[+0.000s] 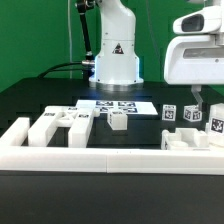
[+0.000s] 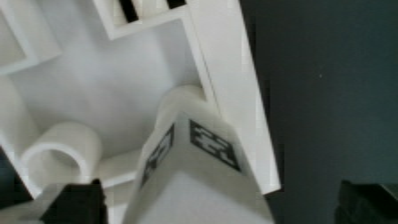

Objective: Assemble chair

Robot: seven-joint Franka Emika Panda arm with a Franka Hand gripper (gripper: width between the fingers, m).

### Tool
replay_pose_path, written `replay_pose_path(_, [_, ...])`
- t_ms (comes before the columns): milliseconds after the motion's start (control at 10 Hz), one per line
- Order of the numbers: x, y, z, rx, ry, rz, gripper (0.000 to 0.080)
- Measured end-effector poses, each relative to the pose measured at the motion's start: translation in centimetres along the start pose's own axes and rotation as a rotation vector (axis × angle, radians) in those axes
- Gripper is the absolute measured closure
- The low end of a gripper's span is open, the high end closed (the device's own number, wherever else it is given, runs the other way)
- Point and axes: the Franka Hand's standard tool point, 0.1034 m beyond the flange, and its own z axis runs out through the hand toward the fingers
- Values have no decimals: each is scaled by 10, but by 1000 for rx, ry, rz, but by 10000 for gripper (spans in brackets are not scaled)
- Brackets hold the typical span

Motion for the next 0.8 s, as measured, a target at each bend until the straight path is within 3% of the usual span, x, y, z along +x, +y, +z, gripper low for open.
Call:
replay_pose_path(500, [-3, -1, 2, -1, 1, -373, 151])
replay_pose_path(800, [1, 7, 1, -12, 2, -614, 151])
